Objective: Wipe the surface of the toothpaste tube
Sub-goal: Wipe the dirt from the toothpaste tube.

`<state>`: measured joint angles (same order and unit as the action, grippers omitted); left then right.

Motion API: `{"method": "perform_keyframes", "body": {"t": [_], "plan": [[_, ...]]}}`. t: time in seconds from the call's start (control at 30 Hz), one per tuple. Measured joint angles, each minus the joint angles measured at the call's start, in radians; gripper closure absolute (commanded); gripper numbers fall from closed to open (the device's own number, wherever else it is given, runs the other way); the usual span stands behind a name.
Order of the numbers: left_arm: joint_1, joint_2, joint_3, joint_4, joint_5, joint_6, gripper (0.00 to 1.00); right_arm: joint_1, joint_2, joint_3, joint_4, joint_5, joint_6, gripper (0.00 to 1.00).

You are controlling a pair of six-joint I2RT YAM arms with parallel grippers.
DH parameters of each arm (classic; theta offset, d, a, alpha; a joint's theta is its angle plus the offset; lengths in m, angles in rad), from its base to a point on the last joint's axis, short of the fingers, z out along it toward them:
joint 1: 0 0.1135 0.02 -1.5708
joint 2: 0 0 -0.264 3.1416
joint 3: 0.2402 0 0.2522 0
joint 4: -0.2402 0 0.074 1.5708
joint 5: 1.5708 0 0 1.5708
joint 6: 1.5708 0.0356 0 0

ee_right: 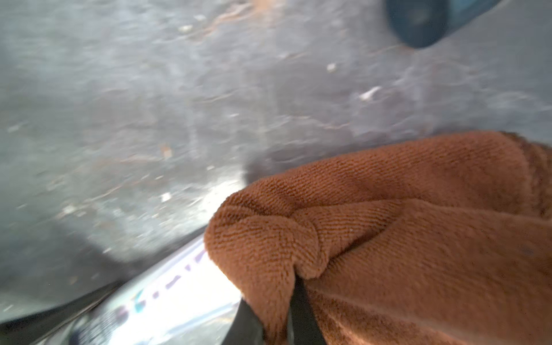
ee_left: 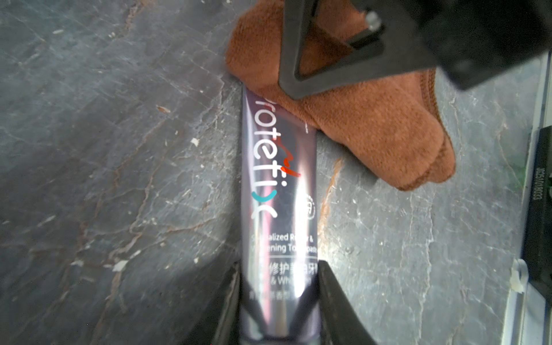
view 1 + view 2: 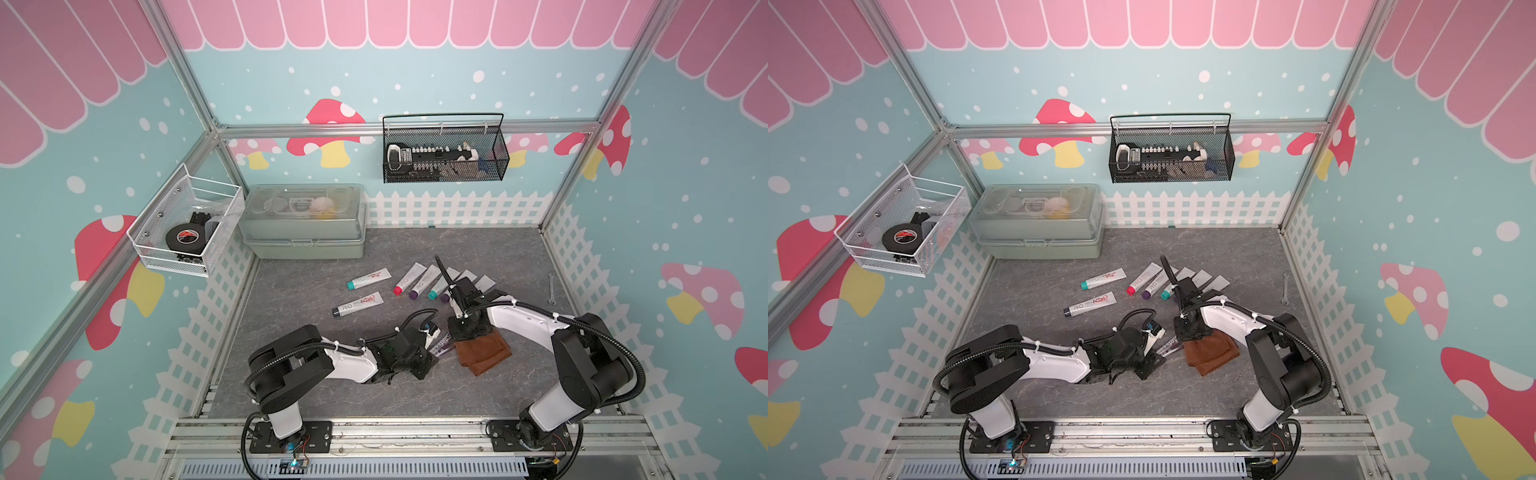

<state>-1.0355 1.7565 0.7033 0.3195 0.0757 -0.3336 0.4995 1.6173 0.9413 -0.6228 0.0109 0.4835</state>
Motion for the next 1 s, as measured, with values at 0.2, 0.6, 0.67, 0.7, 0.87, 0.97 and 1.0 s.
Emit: {"method": "perform_keyframes", "body": {"t": [0.2,0.6,0.67,0.7,0.87,0.97,1.0], "plan": [[0.000,-0.001,-0.009,0.016,0.000,0.000,0.68,-0.007,-0.014,-0.011,0.016,-0.010,-0.001,0.95],[0.000,0.000,-0.009,0.017,-0.001,0.000,0.68,0.019,-0.102,-0.060,0.077,-0.334,-0.008,0.94],[0.000,0.000,-0.009,0.016,-0.001,0.000,0.68,0.029,-0.066,-0.060,0.092,-0.333,-0.008,0.94],[0.000,0.000,-0.009,0.016,-0.001,-0.001,0.68,0.032,-0.056,-0.056,0.093,-0.328,-0.009,0.95],[0.000,-0.001,-0.009,0.016,-0.002,-0.007,0.68,0.049,-0.025,-0.013,0.058,-0.212,-0.008,0.95],[0.000,-0.001,-0.009,0.016,-0.005,-0.006,0.68,0.052,-0.002,0.005,0.055,-0.101,-0.006,0.95],[0.000,-0.001,-0.009,0.016,-0.006,-0.006,0.68,0.052,0.003,0.007,0.056,-0.068,-0.004,0.95]]}}
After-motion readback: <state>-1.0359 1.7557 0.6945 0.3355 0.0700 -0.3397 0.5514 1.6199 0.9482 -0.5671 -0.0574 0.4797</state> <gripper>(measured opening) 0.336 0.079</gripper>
